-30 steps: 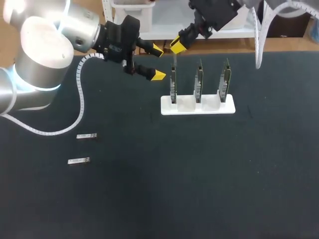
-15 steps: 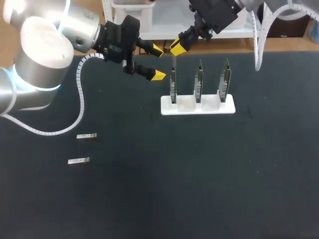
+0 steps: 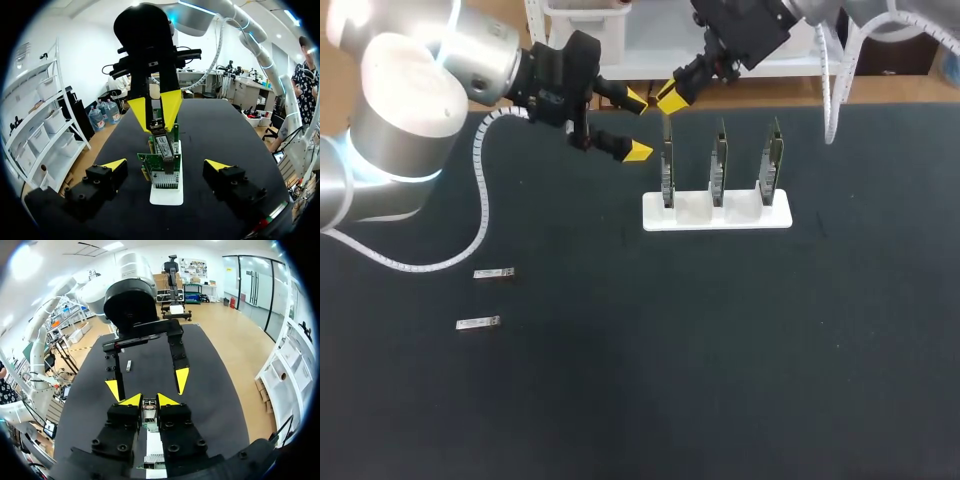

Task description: Pick up the optical module with the left hand, and insert it into the network port with the right hand.

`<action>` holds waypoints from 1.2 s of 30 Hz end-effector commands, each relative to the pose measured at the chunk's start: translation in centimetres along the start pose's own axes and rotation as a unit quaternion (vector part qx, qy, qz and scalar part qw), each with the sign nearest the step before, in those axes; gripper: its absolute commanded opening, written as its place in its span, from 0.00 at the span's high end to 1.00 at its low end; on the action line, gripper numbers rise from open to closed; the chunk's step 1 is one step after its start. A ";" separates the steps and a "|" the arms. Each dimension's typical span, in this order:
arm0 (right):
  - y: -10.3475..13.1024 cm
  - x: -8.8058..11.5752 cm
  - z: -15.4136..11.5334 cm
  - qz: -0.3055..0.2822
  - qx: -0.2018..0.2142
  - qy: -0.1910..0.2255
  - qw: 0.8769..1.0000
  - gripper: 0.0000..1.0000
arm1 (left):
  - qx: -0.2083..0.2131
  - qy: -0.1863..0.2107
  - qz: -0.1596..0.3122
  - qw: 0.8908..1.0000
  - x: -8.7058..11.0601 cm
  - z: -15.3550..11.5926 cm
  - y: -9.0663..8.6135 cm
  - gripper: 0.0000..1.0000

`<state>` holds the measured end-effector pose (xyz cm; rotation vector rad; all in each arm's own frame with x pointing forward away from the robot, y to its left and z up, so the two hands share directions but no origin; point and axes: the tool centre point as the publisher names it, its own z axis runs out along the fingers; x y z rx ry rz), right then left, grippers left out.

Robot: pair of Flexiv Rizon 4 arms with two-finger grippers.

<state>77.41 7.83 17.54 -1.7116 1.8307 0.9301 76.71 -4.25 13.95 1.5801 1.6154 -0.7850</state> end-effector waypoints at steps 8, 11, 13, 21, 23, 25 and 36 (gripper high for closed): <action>-0.4 0.0 -0.3 0.000 -0.001 0.005 1.000 1.00 | 0.001 0.001 0.000 1.000 0.0 0.0 0.1 0.00; -0.4 0.0 -0.3 0.000 -0.004 0.005 1.000 1.00 | 0.001 0.001 0.000 1.000 0.0 0.0 0.1 0.00; -0.3 0.0 -0.2 -0.001 -0.005 0.005 1.000 1.00 | 0.001 0.001 0.000 1.000 0.0 0.0 0.1 0.00; -0.1 0.0 -0.3 0.000 -0.005 0.006 1.000 1.00 | 0.001 0.001 0.000 1.000 0.0 0.0 0.1 0.00; -0.1 0.0 -0.2 0.000 -0.005 0.006 1.000 1.00 | 0.001 0.001 0.000 1.000 0.0 0.0 0.1 0.00; 0.0 -0.1 -0.2 -0.001 -0.005 0.006 1.000 1.00 | 0.001 0.001 0.000 1.000 0.0 0.0 0.1 0.00; 0.1 -0.1 0.0 0.001 -0.008 0.009 1.000 1.00 | 0.001 0.001 0.000 1.000 0.0 0.0 0.1 0.00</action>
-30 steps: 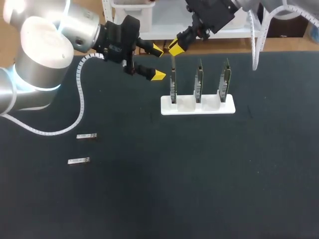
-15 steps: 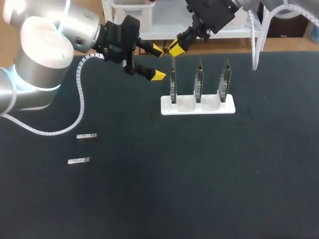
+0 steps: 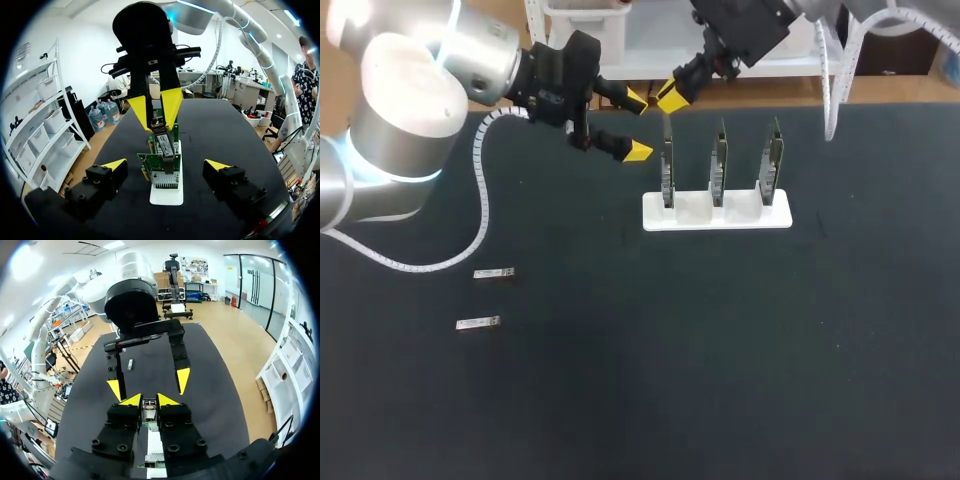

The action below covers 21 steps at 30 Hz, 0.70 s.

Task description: Pick up the optical module with the left hand, and insert it into the network port with the right hand.

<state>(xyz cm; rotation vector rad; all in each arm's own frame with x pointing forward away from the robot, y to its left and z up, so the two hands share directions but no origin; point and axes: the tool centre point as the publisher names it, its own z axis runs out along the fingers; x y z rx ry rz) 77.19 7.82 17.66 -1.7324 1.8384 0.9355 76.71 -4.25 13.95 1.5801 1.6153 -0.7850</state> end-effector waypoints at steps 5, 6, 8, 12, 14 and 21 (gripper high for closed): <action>-0.1 0.1 0.0 0.003 0.001 0.002 1.000 1.00 | 0.001 0.001 0.000 1.000 0.0 0.0 0.1 0.00; -0.1 0.1 0.0 0.004 0.002 0.002 1.000 1.00 | 0.001 0.001 0.000 1.000 0.0 0.0 0.1 0.00; -0.2 0.2 -0.1 0.003 0.005 0.002 1.000 1.00 | 0.001 0.001 0.000 1.000 0.0 0.0 0.1 0.00; -0.3 0.2 -0.4 0.004 0.008 0.003 1.000 1.00 | 0.001 0.001 0.000 1.000 0.0 0.0 0.1 0.00; -0.3 0.2 -0.4 0.003 0.009 0.003 1.000 1.00 | 0.001 0.001 0.000 1.000 0.0 0.0 0.1 0.00; -0.3 0.0 -0.3 0.000 0.005 0.001 1.000 1.00 | 0.001 0.001 0.000 1.000 0.0 0.0 0.1 0.00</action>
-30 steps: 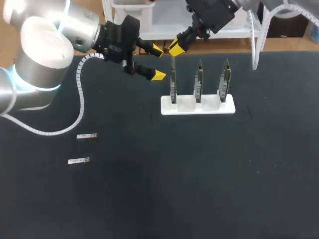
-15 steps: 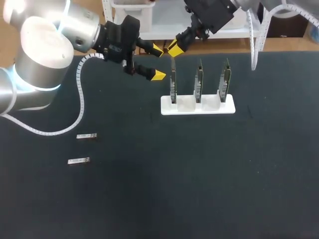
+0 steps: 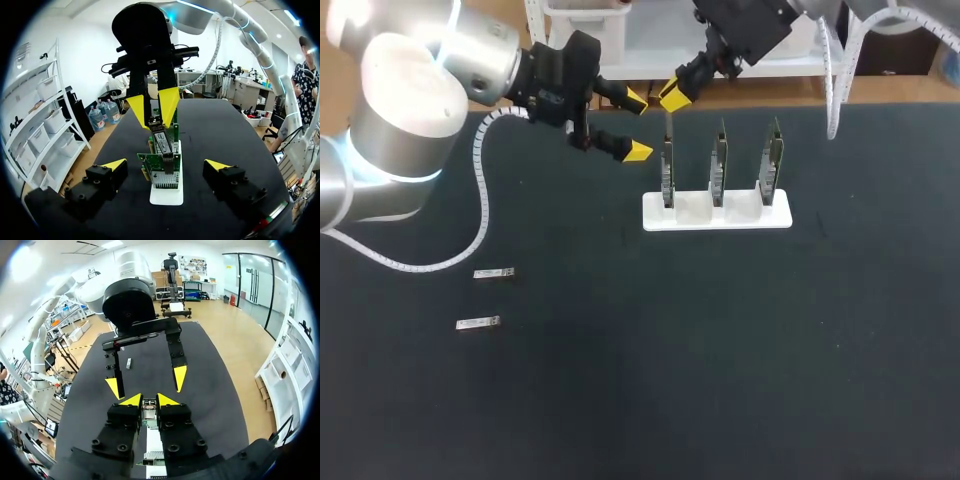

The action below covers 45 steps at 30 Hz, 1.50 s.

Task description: Pick up the optical module with the left hand, and insert it into the network port with the right hand.

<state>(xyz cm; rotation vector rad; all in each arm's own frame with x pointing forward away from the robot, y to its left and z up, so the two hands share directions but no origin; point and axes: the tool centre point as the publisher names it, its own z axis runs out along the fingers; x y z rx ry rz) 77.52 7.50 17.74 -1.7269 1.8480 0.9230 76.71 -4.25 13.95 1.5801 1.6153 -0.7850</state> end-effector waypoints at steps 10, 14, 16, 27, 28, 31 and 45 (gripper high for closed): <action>0.0 -0.1 0.3 -0.004 -0.005 -0.002 1.000 1.00 | 0.001 0.001 0.000 1.000 0.0 0.0 0.1 0.00; 0.0 0.0 0.3 -0.004 -0.007 -0.002 1.000 1.00 | 0.001 0.001 0.000 1.000 0.0 0.0 0.1 0.00; 0.0 0.1 0.3 -0.003 -0.009 -0.003 1.000 1.00 | 0.001 0.001 0.000 1.000 0.0 0.0 0.1 0.00; 0.1 0.3 0.4 -0.001 -0.009 -0.003 1.000 1.00 | 0.001 0.001 0.000 1.000 0.0 0.0 0.1 0.00; 0.1 0.3 0.4 -0.001 -0.009 -0.002 1.000 1.00 | 0.001 0.001 0.000 1.000 0.0 0.0 0.1 0.00; 0.1 0.3 0.4 -0.002 -0.009 0.001 1.000 1.00 | 0.001 0.001 0.000 1.000 0.0 0.0 0.1 0.00; 0.1 -0.1 0.1 -0.013 -0.002 0.004 1.000 1.00 | 0.001 0.001 0.000 1.000 0.0 0.0 0.1 0.00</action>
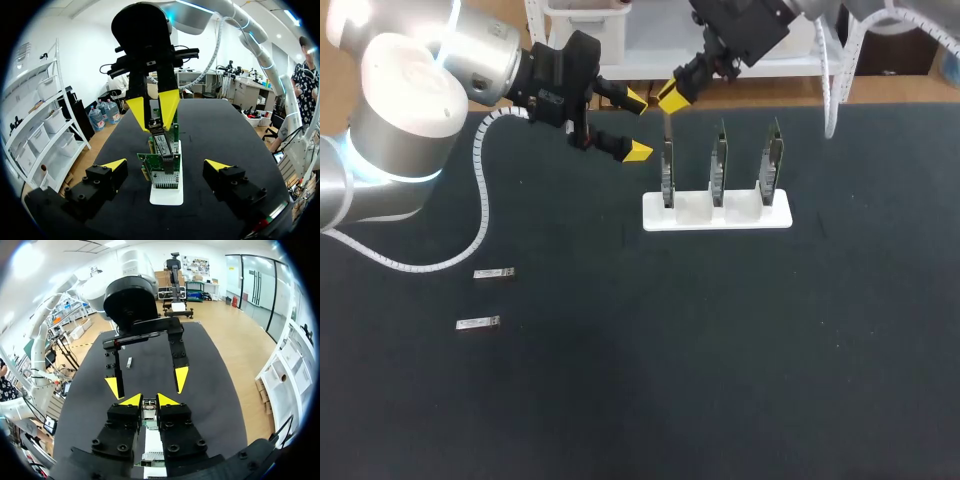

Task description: Pick up the optical module with the left hand, and insert it into the network port with the right hand.

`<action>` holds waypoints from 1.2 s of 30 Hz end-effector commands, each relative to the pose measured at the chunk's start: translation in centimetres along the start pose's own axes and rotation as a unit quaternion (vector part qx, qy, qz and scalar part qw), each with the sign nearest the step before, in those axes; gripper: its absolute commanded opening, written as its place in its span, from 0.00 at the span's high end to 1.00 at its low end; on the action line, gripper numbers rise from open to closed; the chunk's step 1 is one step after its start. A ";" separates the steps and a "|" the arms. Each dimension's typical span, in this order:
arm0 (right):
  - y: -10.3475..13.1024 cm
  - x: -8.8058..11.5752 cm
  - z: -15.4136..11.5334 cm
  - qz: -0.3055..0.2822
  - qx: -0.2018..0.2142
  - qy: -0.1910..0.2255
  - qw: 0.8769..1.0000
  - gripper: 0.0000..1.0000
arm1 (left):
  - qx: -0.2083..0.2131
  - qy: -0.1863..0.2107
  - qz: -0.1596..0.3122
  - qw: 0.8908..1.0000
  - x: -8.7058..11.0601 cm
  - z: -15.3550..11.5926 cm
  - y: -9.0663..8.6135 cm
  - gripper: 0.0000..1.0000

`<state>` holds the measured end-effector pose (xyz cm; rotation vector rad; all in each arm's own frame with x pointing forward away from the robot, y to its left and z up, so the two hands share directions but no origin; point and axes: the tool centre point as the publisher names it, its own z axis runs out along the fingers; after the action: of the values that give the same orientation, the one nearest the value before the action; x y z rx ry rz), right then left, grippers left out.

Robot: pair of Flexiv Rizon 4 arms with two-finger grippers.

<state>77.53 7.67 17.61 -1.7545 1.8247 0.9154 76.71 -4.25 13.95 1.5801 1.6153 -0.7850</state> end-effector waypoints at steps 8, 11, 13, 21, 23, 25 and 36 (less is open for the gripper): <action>0.3 0.0 0.1 0.003 0.002 0.004 1.000 1.00 | 0.001 0.001 0.000 1.000 0.0 0.0 0.1 0.00; 0.4 0.0 0.2 0.000 0.001 0.005 1.000 1.00 | 0.001 0.001 0.000 1.000 0.0 0.0 0.1 0.00; 0.4 0.0 0.3 -0.001 0.001 0.008 1.000 1.00 | 0.001 0.001 0.000 1.000 0.0 0.0 0.1 0.00; 0.4 0.1 0.4 -0.004 0.003 0.016 1.000 1.00 | 0.001 0.001 0.000 1.000 0.0 0.0 0.1 0.00; 0.4 0.1 0.4 -0.005 0.005 0.017 1.000 1.00 | 0.001 0.001 0.000 1.000 0.0 0.0 0.1 0.00; 0.3 0.1 0.4 -0.005 0.007 0.017 1.000 1.00 | 0.001 0.001 0.000 1.000 0.0 0.0 0.1 0.00; 0.3 0.2 0.5 -0.004 0.016 0.013 1.000 1.00 | 0.001 0.001 0.000 1.000 0.0 0.0 0.1 0.00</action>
<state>77.61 7.92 17.27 -1.7709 1.8377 0.8689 76.71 -4.25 13.95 1.5801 1.6152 -0.7850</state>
